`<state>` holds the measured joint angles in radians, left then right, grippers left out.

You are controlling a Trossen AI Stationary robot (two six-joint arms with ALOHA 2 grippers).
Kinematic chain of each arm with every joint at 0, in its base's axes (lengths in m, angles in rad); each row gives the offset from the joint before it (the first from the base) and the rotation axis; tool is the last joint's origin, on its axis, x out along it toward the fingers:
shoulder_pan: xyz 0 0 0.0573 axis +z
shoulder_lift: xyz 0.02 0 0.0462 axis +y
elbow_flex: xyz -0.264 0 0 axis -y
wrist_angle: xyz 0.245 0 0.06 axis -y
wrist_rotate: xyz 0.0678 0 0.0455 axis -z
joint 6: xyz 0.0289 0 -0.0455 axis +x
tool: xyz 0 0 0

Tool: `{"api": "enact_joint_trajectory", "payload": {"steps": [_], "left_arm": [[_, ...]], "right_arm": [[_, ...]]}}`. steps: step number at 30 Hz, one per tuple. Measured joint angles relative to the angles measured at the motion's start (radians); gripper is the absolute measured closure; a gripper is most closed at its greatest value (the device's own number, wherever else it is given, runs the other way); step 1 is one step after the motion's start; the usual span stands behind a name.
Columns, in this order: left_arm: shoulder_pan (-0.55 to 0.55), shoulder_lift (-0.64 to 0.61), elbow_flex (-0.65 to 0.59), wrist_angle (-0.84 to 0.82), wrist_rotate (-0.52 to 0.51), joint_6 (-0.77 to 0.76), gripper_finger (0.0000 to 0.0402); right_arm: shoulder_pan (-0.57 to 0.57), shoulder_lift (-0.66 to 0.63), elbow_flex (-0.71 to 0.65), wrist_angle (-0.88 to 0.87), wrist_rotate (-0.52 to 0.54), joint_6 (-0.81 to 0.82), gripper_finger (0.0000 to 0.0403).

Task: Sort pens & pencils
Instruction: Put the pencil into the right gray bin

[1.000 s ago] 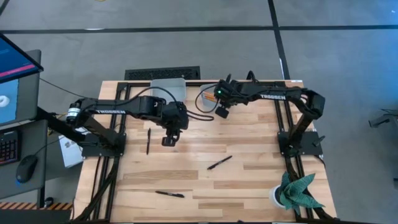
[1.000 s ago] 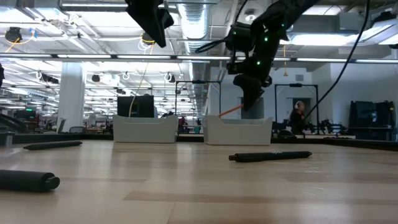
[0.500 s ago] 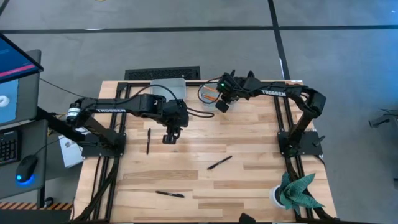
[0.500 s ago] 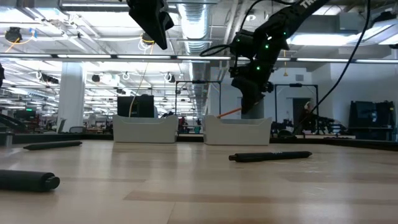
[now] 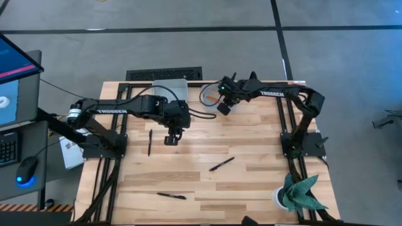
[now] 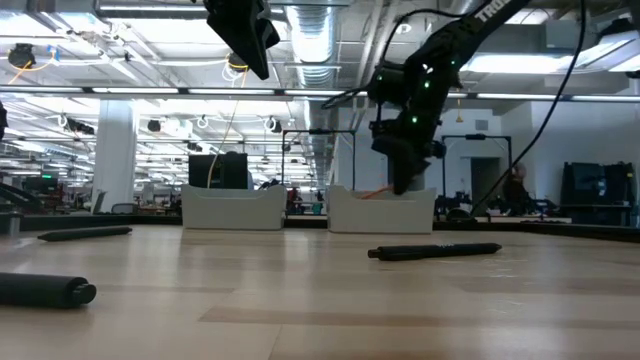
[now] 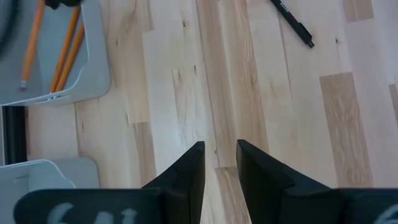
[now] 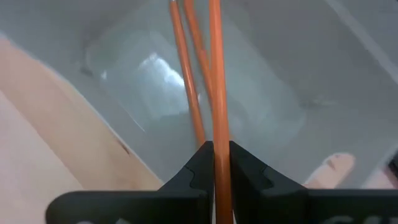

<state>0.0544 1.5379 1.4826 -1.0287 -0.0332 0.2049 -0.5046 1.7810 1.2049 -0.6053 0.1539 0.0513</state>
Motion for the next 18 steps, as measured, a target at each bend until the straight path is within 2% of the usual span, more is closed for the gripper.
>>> {"api": "enact_joint_trajectory", "payload": {"steps": [10, 18], "left_arm": [[0.000, 0.000, 0.000, 0.003, 0.000, -0.005, 0.0318], [0.000, 0.000, 0.000, 0.004, 0.000, -0.005, 0.0318]], "right_arm": [[0.022, 0.070, 0.000, 0.016, 0.003, 0.012, 0.0349], [0.018, 0.072, 0.000, 0.017, 0.008, 0.028, 0.0343]]}}
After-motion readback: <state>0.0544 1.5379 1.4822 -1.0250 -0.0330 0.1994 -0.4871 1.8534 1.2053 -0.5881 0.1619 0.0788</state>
